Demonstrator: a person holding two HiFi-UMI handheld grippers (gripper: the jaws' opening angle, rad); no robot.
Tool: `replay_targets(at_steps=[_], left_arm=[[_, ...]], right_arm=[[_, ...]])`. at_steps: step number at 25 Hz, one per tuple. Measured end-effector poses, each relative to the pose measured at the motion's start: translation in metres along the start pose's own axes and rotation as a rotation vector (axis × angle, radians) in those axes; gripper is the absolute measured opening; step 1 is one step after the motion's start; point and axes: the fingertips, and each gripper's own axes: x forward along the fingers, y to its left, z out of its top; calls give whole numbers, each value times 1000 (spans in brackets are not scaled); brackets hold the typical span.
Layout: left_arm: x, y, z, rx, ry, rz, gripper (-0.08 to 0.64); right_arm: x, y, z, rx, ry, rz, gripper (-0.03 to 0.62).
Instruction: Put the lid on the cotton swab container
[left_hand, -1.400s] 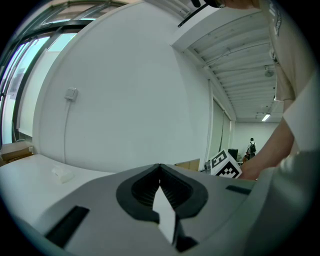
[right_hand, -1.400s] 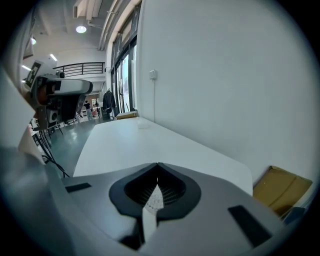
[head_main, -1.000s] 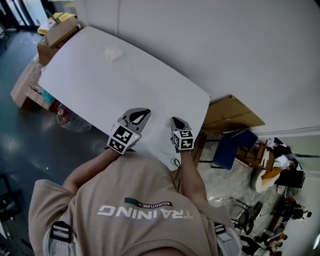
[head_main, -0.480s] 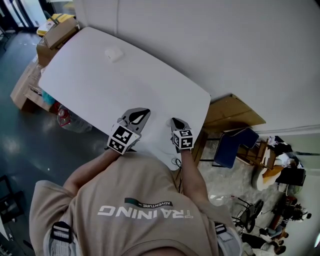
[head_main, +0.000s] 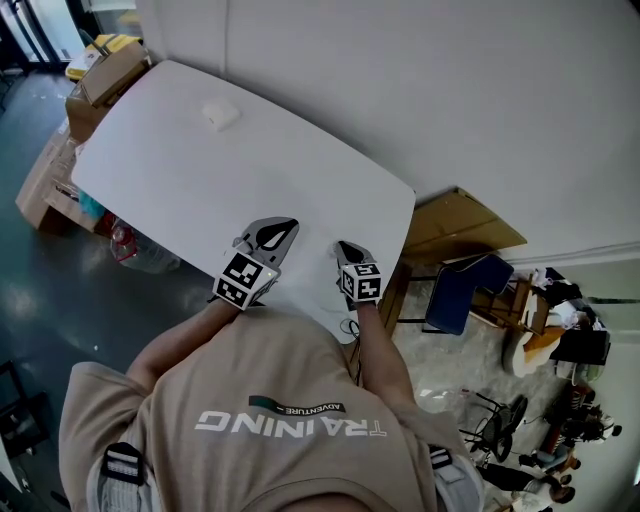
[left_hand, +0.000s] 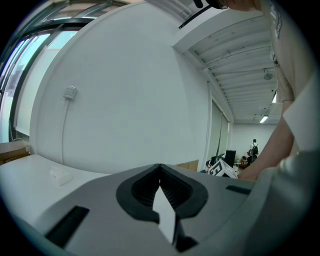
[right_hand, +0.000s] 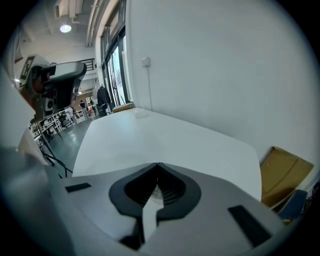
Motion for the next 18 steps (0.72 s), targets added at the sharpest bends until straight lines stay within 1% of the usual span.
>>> replay_targets(at_steps=[2, 6, 7, 11, 14, 18], left_arm=[[1, 0, 2, 6, 0, -7, 12], [2, 2, 3, 8, -6, -15, 12], [2, 2, 4, 9, -6, -17, 12], [4, -4, 7, 21, -6, -33, 12], [5, -7, 7, 23, -7, -41, 12], [4, -6, 6, 16, -3, -38, 12]], right_arm=[[0, -1, 1, 20, -9, 5, 17], [0, -1, 0, 119, -68, 38, 17], [-1, -2, 0, 131, -78, 39, 17], [-1, -2, 0, 97, -74, 17, 17], [-2, -2, 1, 106, -76, 17, 17], [-1, -2, 1, 91, -61, 17, 17]])
